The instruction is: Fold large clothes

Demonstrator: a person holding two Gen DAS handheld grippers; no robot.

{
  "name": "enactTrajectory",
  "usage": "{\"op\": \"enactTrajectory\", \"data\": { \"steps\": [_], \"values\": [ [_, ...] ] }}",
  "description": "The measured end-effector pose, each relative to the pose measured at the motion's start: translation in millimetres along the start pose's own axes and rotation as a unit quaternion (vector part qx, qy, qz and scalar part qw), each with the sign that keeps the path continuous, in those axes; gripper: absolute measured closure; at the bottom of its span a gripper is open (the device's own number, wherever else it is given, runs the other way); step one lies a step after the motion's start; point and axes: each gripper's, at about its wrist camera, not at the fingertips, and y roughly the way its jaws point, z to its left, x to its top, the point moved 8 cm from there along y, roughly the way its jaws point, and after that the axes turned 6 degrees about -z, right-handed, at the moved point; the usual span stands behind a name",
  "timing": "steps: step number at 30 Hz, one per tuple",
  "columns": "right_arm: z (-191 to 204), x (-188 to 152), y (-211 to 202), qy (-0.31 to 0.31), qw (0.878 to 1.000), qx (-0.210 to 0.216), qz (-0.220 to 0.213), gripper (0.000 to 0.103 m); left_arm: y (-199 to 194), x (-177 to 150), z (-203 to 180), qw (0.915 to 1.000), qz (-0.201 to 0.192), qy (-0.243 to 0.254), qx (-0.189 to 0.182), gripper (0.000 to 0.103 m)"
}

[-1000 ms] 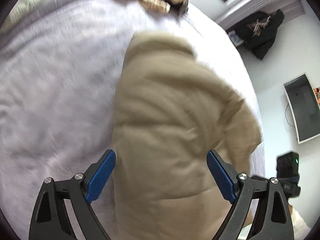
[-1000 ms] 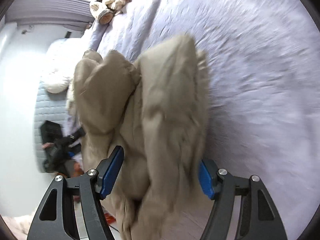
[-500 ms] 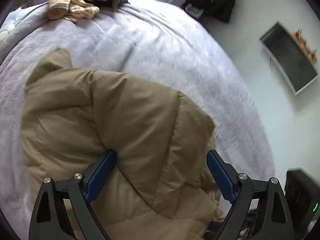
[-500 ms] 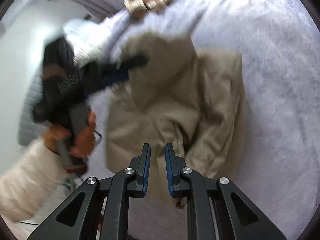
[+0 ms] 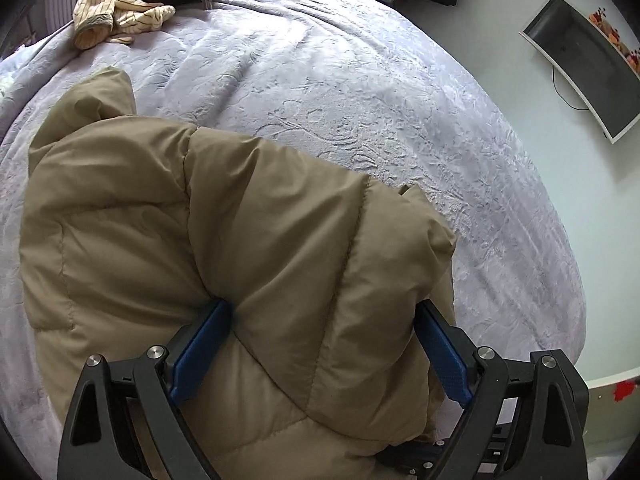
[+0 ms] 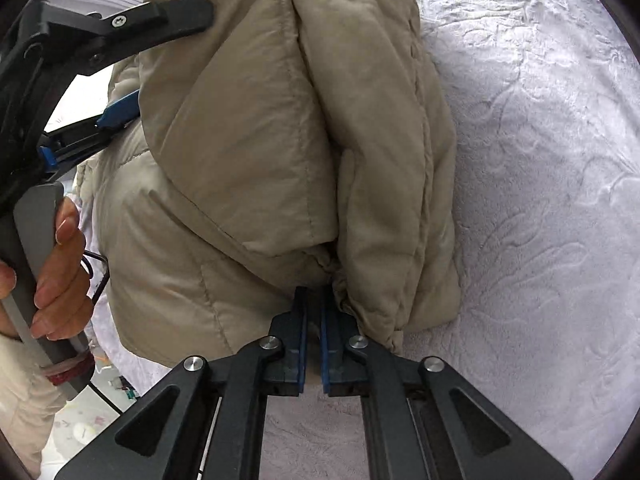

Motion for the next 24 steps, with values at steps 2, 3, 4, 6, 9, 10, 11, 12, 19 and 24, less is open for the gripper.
{"op": "enactTrajectory", "data": {
  "steps": [2,3,4,6,9,10,11,12,19,24],
  "values": [
    [4.5,-1.2,-3.2,0.001,1.0,0.0,0.003,0.1,-6.6,1.2,2.2,1.0,-0.002,-0.008,0.001,0.011],
    [7.6,1.6,-7.9,0.003,1.0,0.0,0.004,0.1,-10.6,1.0,3.3,0.9999,-0.003,-0.011,0.004,0.011],
    [8.2,4.2,-8.6,0.004,1.0,0.0,0.005,0.1,-15.4,0.7,4.6,0.9998,-0.005,-0.015,0.008,0.011],
    [10.2,5.9,-12.1,0.006,1.0,-0.002,0.008,0.1,-26.6,-1.9,8.4,0.9995,-0.008,-0.02,0.023,0.011],
    [15.7,12.1,-16.0,0.004,1.0,-0.005,0.01,0.095,-42.2,-8.7,12.9,0.9987,-0.008,-0.025,0.044,0.007],
    [18.2,13.8,-17.8,0.002,1.0,-0.006,0.01,0.095,-49.3,-12.6,15.0,0.9982,-0.008,-0.026,0.053,0.007],
    [20.5,14.9,-20.8,-0.001,1.0,-0.008,0.01,0.095,-54.8,-15.9,16.3,0.998,-0.008,-0.026,0.058,0.007],
    [22.3,15.8,-24.0,-0.003,1.0,-0.009,0.011,0.095,-64.0,-22.0,18.2,0.9976,-0.009,-0.026,0.063,0.007],
    [38.4,16.4,-57.7,-0.003,1.0,-0.009,-0.001,0.095,-122.9,-56.0,36.7,0.9915,-0.02,-0.043,0.121,0.0],
    [58.4,11.5,-104.9,-0.025,0.999,-0.025,-0.031,0.059,-183.2,-70.7,44.6,0.9806,-0.061,-0.049,0.18,0.0]
  ]
}}
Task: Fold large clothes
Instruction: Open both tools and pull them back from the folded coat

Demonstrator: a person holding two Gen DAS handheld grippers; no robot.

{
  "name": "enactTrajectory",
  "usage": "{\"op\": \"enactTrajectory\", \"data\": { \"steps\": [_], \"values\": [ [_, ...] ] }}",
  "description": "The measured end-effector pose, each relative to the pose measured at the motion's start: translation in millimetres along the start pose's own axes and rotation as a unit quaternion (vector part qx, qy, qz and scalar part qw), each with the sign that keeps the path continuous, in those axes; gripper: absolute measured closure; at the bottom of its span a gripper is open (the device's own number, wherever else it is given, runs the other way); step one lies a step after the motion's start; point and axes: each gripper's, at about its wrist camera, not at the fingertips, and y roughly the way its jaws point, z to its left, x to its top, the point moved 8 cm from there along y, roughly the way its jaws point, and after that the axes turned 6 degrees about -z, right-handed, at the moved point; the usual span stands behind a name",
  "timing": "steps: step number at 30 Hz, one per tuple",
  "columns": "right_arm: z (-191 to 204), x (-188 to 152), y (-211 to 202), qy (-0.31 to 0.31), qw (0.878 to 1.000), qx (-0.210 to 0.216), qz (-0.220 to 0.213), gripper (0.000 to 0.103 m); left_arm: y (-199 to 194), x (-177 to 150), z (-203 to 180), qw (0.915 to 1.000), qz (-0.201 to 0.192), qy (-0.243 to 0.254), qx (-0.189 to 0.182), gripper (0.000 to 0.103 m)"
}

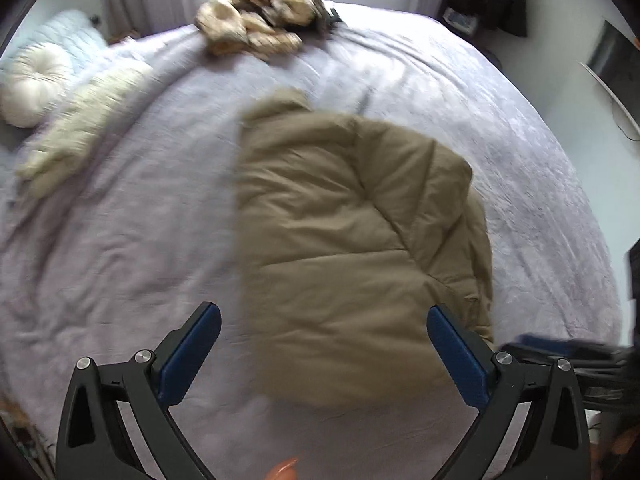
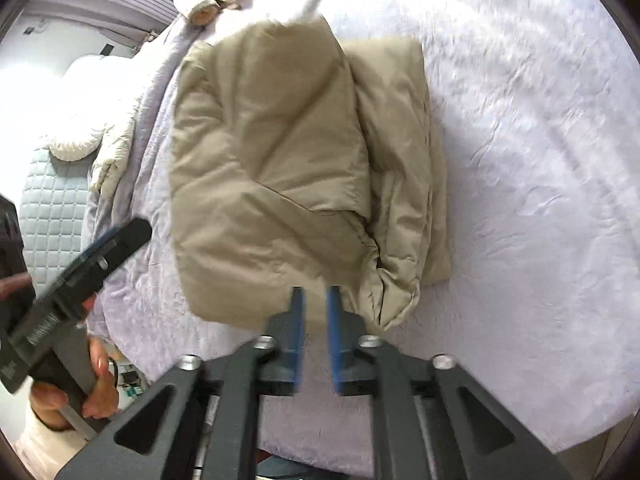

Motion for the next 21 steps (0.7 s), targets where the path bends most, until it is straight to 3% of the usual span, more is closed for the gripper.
{"op": "enactTrajectory", "data": {
  "steps": [1,2,6,10,13,21],
  "values": [
    [4.2,2.5,-7.7,-0.006,1.0,-0.007,-0.008,0.029,-10.4,-0.5,4.3,0.9999,-0.009,-0.002,0.009,0.0],
    [10.8,5.1,-21.9,-0.016,0.999,-0.015,-0.025,0.02,-21.6,-1.3,9.4,0.9996,-0.017,-0.007,0.02,0.0],
    [29.9,5.2,-59.9,-0.05,0.995,-0.052,-0.072,0.02,-53.7,-5.6,23.3,0.9986,-0.026,-0.042,0.02,0.0],
    [42.9,9.0,-81.1,-0.08,0.984,-0.107,-0.12,0.0,-76.7,-7.2,32.9,0.997,-0.037,-0.062,0.03,0.0],
    [52.3,10.1,-99.7,-0.102,0.975,-0.126,-0.151,0.0,-87.3,-9.0,34.6,0.9967,-0.037,-0.056,0.047,0.0],
    [65.7,7.4,-118.6,-0.095,0.972,-0.136,-0.169,0.0,-111.6,-7.9,39.8,0.995,-0.05,-0.058,0.065,0.0]
  ]
}}
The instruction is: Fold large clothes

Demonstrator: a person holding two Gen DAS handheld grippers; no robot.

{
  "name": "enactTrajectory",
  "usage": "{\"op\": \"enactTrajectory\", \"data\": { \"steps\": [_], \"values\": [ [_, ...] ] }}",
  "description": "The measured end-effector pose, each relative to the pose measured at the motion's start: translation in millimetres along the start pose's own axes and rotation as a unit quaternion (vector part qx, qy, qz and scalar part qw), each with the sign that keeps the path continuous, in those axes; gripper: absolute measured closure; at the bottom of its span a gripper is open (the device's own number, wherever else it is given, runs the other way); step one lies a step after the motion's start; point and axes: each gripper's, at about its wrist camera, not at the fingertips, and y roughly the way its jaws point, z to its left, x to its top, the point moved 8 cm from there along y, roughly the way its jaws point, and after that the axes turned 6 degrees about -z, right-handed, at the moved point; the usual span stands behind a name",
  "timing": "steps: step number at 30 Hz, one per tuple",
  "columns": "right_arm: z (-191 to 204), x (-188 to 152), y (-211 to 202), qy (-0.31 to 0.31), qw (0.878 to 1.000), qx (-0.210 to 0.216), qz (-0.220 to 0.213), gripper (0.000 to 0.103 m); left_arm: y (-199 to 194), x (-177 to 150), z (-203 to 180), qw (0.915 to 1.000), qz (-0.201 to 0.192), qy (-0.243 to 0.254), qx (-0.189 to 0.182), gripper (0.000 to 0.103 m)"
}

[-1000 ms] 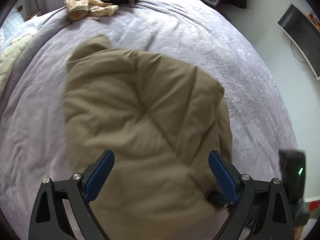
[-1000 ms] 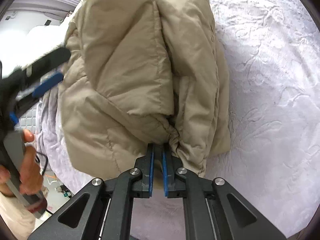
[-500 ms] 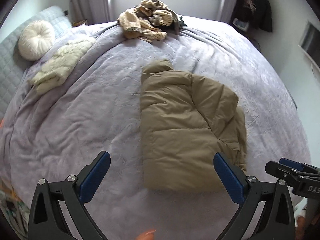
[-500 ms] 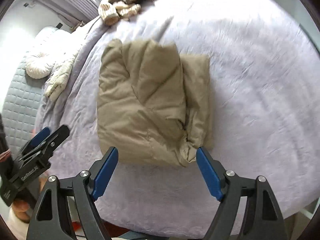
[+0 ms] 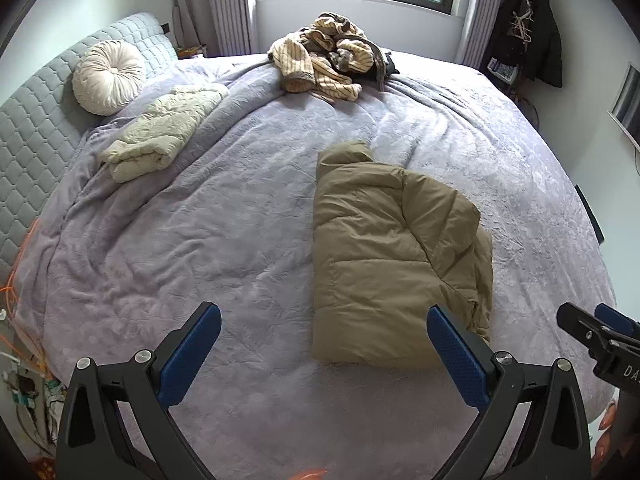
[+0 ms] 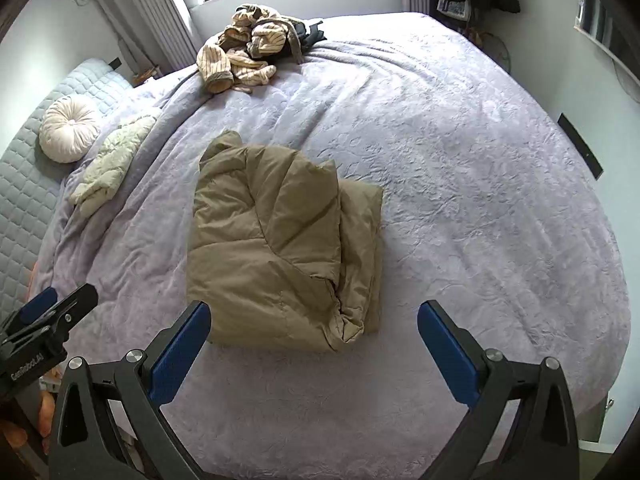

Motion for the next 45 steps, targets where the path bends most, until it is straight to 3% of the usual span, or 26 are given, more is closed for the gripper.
{"op": "enactTrajectory", "data": {
  "steps": [45],
  "values": [
    [-7.6,3.1,-7.7,0.007,1.0,-0.014,-0.006,0.0,4.6,-2.4,9.2,0.9998,0.016,-0.008,0.0,0.0]
  ]
}}
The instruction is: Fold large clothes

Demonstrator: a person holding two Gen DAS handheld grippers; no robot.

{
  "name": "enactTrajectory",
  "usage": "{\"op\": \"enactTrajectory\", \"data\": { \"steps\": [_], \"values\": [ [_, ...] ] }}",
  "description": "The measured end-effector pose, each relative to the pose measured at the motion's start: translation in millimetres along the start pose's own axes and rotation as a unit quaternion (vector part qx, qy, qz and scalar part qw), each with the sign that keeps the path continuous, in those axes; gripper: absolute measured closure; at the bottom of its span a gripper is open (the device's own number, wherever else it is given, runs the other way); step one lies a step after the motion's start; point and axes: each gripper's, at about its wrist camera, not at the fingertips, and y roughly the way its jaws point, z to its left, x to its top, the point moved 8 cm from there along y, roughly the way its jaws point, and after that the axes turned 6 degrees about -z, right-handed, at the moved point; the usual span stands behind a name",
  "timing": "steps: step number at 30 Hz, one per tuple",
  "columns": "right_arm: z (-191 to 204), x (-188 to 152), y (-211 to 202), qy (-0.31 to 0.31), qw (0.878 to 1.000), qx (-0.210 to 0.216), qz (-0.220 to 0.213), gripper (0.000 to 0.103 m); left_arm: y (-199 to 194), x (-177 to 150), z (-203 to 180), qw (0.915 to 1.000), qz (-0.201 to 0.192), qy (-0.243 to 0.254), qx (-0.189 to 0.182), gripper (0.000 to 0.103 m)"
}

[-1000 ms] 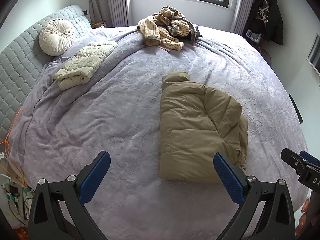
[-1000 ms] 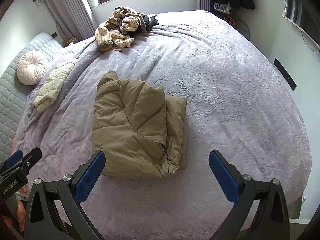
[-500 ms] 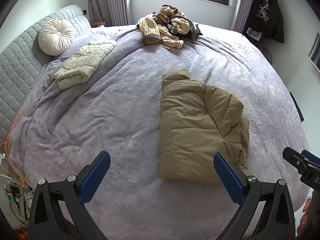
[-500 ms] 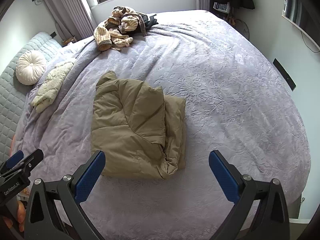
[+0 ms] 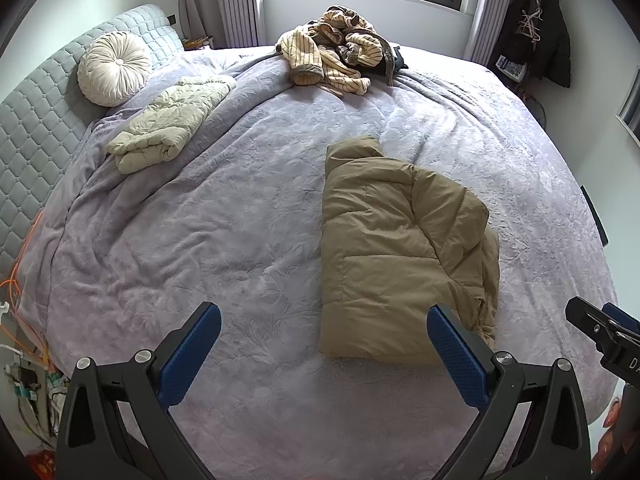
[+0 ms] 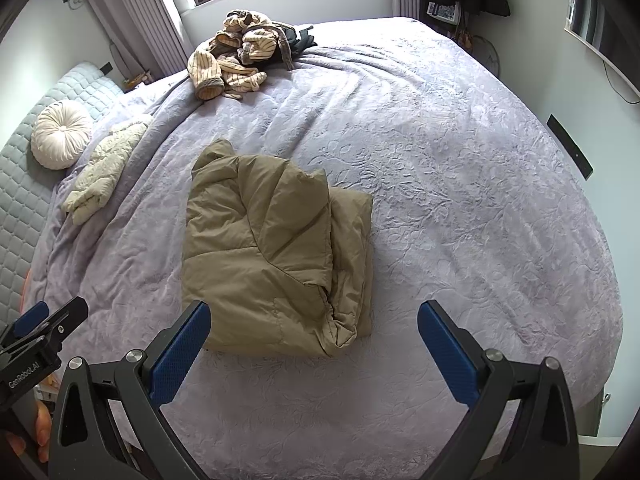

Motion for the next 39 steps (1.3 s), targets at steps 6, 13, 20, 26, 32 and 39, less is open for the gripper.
{"op": "enactTrajectory", "data": {
  "steps": [6,13,20,26,32,39],
  "values": [
    [0.4,-0.5,-0.5,0.0,1.0,0.0,0.0,0.0,0.8,1.2,0.2,1.0,0.0,0.002,0.0,0.0],
    [0.9,-0.6,-1.6,0.001,1.0,-0.001,0.0,0.0,0.4,0.9,0.4,1.0,0.0,0.001,0.0,0.0],
    [0.2,-0.3,-1.9,0.0,1.0,-0.001,0.0,0.0,0.9,1.7,0.3,1.0,-0.001,0.003,0.0,0.0],
    [0.2,-0.8,-2.0,0.0,1.0,-0.001,0.001,0.0,0.5,-0.3,2.4,1.0,-0.002,0.001,0.003,0.0],
    [0.2,-0.8,-2.7,0.0,1.0,-0.001,0.0,0.0,1.0,-3.5,6.2,1.0,-0.001,0.0,0.004,0.0],
    [0.8,-1.3,-2.8,0.0,1.0,-0.001,0.0,0.0,0.3,-4.5,7.5,1.0,-0.002,-0.003,0.001,0.0]
  ]
}}
